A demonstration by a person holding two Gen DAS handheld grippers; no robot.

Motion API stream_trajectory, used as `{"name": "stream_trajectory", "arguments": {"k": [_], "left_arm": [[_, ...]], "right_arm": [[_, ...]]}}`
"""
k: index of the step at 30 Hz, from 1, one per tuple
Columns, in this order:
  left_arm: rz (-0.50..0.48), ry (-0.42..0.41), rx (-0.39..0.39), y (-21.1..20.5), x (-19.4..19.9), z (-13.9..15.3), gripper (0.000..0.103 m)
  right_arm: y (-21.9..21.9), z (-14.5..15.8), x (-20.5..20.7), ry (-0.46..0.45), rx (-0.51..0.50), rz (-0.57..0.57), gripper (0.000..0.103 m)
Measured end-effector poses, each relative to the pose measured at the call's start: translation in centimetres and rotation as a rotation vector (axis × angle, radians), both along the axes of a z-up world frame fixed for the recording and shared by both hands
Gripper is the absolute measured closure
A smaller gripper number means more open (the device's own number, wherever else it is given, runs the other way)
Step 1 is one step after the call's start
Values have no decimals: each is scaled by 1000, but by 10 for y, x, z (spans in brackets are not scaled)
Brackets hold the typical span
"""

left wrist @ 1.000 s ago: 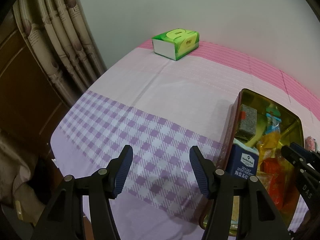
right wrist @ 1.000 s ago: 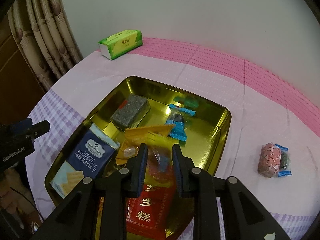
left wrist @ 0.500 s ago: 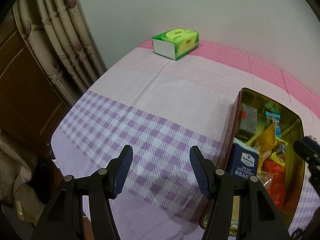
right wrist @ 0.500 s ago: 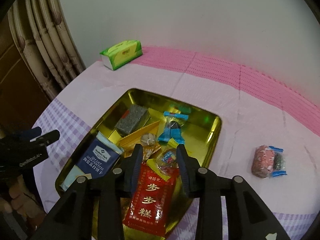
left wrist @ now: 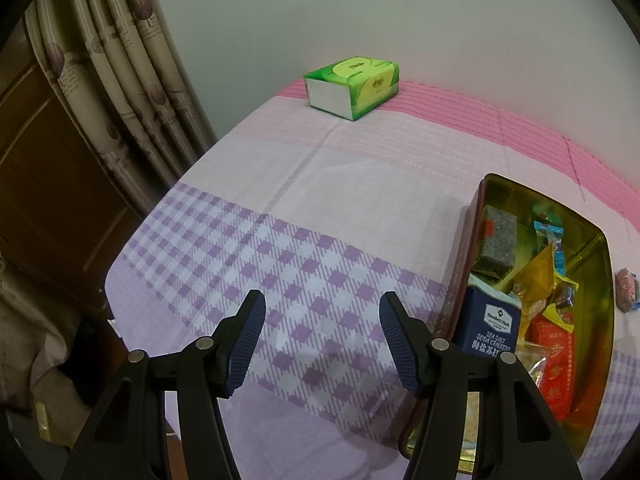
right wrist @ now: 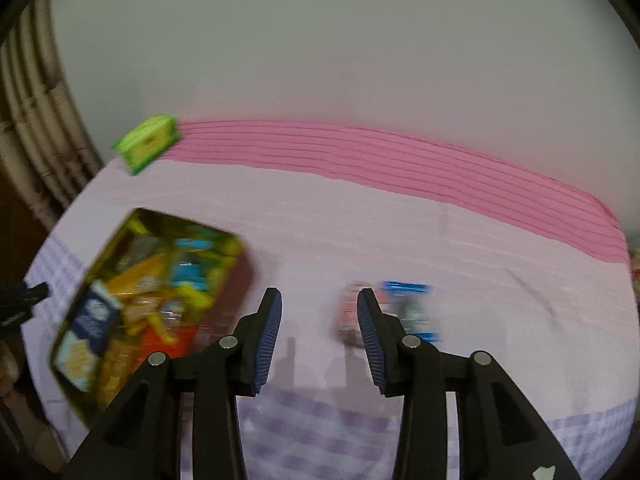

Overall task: Organize snacks
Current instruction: 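Move the right gripper to the blue-ended clear candy and grasp it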

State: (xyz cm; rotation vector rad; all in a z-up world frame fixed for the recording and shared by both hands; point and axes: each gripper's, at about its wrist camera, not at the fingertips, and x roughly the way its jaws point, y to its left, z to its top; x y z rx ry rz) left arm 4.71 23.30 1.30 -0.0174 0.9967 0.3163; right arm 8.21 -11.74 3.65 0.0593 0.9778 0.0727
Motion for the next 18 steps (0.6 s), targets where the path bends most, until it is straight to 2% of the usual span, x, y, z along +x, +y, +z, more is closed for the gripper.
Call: {"name": "stream_trajectory", "arguments": {"k": [7, 18], "left_arm": [[-1, -14, 8, 3, -1, 1, 43], [-7, -70, 35, 5, -2, 7, 39]], "right_arm": [[-46, -23, 9, 53, 2, -71, 64], [-53, -68, 31, 117, 4, -68, 64]]}}
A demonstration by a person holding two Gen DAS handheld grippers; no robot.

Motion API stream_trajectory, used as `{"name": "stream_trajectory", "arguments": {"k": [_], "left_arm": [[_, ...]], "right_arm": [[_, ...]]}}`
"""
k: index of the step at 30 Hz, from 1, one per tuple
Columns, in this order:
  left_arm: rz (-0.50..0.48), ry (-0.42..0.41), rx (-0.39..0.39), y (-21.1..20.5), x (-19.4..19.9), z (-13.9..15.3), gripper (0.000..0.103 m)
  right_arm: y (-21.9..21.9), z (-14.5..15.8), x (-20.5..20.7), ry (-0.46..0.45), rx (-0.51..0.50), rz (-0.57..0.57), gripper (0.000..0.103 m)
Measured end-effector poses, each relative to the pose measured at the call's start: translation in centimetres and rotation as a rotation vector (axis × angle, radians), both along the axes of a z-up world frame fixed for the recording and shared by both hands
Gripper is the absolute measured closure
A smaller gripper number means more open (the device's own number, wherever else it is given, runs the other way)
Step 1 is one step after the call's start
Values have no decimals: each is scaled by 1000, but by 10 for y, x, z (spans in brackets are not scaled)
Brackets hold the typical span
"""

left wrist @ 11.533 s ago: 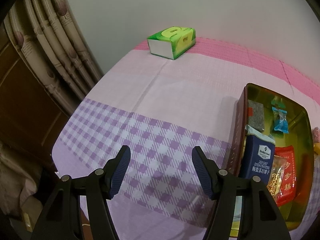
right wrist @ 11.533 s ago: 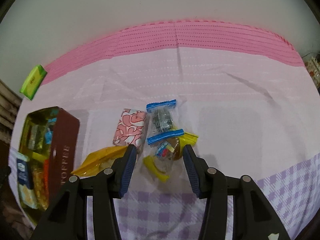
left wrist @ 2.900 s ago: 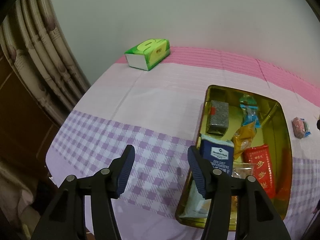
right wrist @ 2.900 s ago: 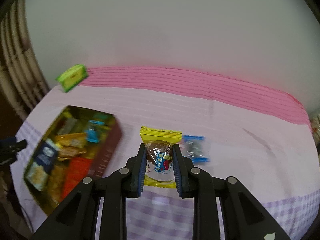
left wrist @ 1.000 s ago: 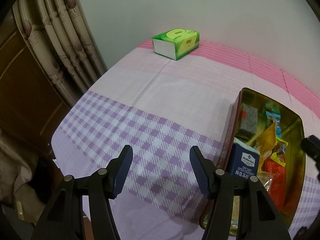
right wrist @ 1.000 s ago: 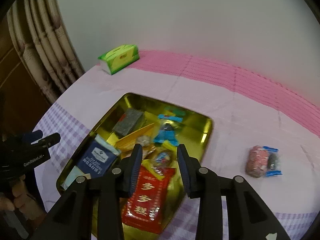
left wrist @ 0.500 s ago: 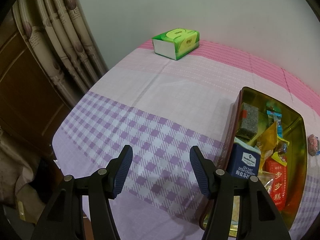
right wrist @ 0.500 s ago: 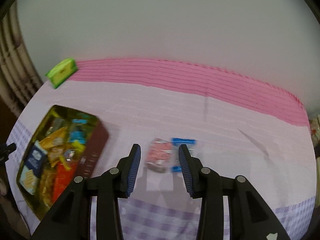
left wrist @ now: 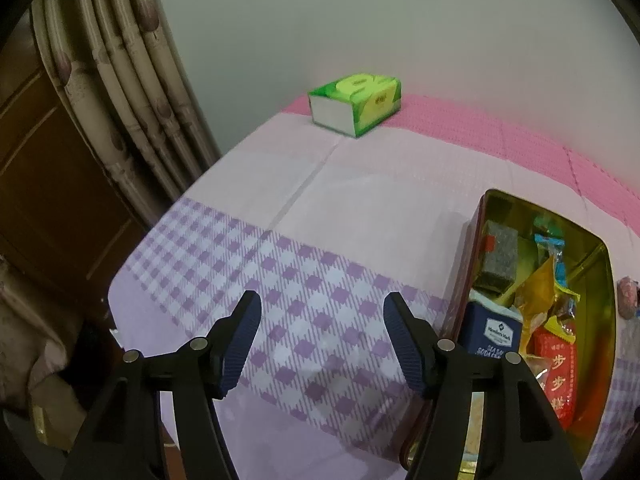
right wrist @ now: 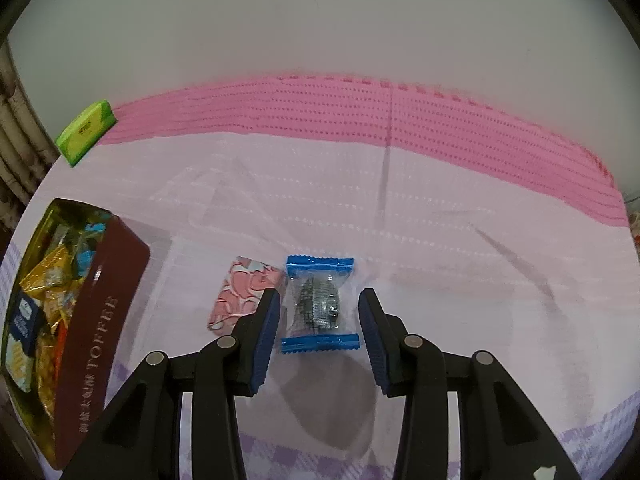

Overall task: Organize snacks
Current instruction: 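Move the right gripper to the blue-ended clear candy and grasp it, then grasp the pink patterned candy block with the left gripper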

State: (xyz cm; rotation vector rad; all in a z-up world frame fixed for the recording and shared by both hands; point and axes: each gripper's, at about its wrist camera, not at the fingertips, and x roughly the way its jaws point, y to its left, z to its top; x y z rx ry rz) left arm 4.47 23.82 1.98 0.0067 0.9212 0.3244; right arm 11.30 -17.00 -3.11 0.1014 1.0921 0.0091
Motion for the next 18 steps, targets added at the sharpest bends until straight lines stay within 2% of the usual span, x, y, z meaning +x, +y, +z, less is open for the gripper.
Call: {"name": "stream_trajectory", "arguments": {"k": [5, 8, 10, 18], "left_arm": [[-19, -12, 20, -9, 2, 5, 39], [-44, -8, 31, -21, 2, 8, 39], [-74, -9, 26, -32, 2, 10, 39], [-209, -12, 24, -90, 13, 21, 39]], "right_arm": [[-4, -13, 5, 5, 17, 7, 64], [-5, -15, 4, -13, 22, 3, 68], [-5, -15, 1, -33, 15, 8, 74], [-11, -15, -12, -75, -2, 12, 76]]}}
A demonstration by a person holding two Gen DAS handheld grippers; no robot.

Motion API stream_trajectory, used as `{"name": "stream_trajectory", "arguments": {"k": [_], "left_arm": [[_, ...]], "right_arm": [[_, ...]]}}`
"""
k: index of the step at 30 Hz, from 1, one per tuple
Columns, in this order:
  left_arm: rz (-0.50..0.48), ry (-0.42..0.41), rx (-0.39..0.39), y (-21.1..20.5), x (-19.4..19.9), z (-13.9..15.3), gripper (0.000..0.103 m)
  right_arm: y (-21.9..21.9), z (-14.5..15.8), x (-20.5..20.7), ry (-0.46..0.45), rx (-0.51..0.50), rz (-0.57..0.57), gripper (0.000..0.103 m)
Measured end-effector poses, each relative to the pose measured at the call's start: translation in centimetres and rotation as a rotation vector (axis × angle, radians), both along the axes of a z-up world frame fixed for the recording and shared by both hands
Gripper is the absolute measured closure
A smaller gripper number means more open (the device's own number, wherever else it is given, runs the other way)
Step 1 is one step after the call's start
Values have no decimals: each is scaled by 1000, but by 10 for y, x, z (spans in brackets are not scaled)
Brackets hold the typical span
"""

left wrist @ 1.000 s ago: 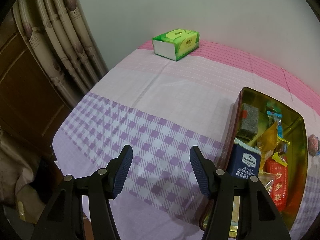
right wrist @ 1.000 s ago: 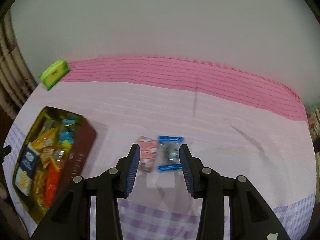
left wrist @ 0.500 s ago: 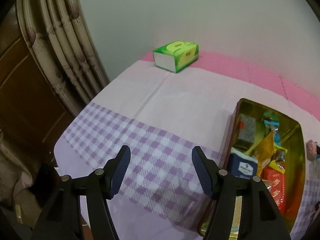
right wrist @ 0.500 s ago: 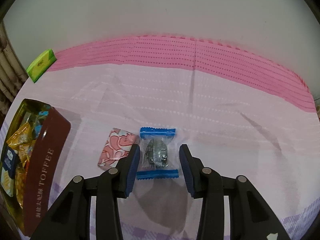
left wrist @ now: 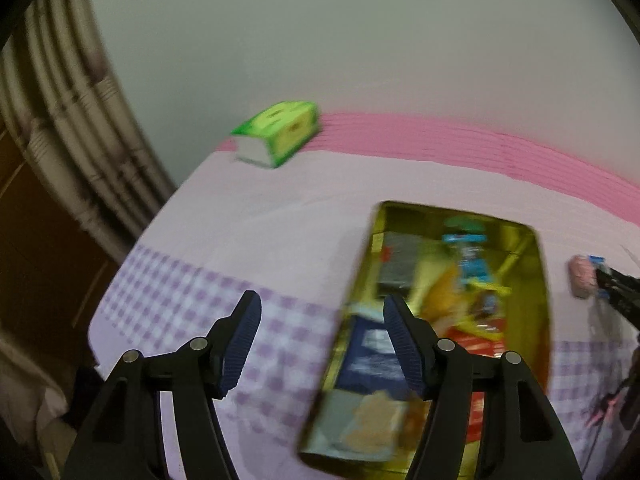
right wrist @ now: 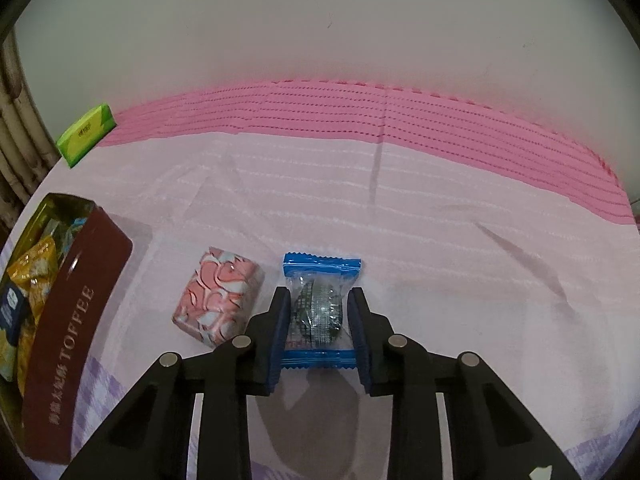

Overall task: Organize snacks
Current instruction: 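Grasp the pink patterned candy block with the left gripper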

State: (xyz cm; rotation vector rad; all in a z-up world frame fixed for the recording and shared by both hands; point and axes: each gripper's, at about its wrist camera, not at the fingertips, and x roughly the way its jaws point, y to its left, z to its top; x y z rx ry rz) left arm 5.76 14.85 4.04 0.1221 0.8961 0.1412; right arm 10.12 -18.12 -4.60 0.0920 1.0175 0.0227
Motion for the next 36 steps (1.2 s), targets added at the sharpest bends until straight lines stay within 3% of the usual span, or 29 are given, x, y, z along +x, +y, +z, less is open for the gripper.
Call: {"name": "stream_trajectory", "arguments": {"k": [6, 18, 28, 36], "left_arm": [[-119, 11, -32, -54, 8, 3, 39], [-371, 113, -110, -173, 27, -18, 39], [-409, 220, -183, -221, 58, -49, 39], [-423, 271, -156, -259, 74, -79, 40]], "right_arm": [[-28, 0, -18, -8, -22, -50, 76], [-82, -1, -62, 2, -38, -171, 77], [-91, -1, -83, -41, -39, -209, 76], [-93, -1, -86, -44, -30, -204, 74]]}}
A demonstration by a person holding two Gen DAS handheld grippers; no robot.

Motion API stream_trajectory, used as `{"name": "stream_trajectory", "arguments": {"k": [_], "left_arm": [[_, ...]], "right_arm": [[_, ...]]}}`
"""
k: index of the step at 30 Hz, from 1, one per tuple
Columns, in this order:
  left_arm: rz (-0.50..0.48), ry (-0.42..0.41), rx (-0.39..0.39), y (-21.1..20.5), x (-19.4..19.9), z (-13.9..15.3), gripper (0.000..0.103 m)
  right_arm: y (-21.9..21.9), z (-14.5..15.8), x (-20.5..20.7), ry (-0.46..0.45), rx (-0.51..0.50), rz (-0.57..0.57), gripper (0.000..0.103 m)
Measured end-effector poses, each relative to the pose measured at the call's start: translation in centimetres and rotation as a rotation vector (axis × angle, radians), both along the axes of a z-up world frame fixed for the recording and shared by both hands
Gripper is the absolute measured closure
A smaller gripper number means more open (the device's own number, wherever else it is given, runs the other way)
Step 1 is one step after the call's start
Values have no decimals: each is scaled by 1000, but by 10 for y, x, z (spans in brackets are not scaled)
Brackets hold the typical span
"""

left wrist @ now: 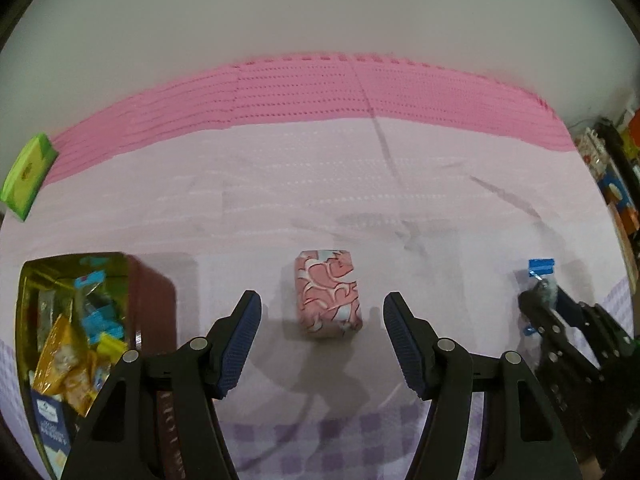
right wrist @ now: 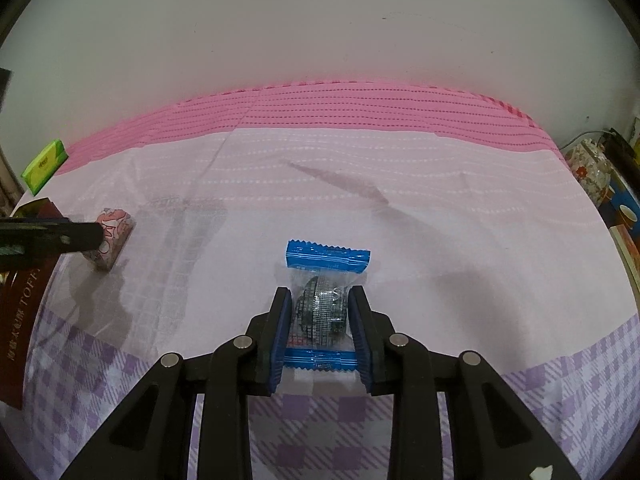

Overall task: Organize snacks
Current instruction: 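Grasp the pink patterned candy block with the left gripper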

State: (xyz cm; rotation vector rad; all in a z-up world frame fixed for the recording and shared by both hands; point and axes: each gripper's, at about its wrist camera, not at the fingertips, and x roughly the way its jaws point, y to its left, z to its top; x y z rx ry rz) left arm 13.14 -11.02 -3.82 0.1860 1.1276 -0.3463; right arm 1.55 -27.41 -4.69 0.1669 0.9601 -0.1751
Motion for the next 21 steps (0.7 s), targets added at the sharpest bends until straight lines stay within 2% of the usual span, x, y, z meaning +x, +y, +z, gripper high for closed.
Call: {"name": "stream_trajectory", "arguments": {"k": [3, 6, 8, 10, 21], "left_arm": [[-1, 5, 22, -8, 5, -8, 43], [-7, 7, 31, -11, 7, -14, 55], [-6, 10, 38, -11, 8, -17, 67], [-9, 2, 36, -11, 5, -17, 71], [-36, 3, 45, 11, -42, -6, 72]], "right_arm": [[-1, 1, -1, -2, 4, 0, 74], [-1, 0, -1, -2, 4, -1, 73], [-1, 0, -1, -2, 5, -1, 73], [-1, 1, -1, -2, 6, -1, 73], [0, 0, -1, -1, 1, 0, 73]]}}
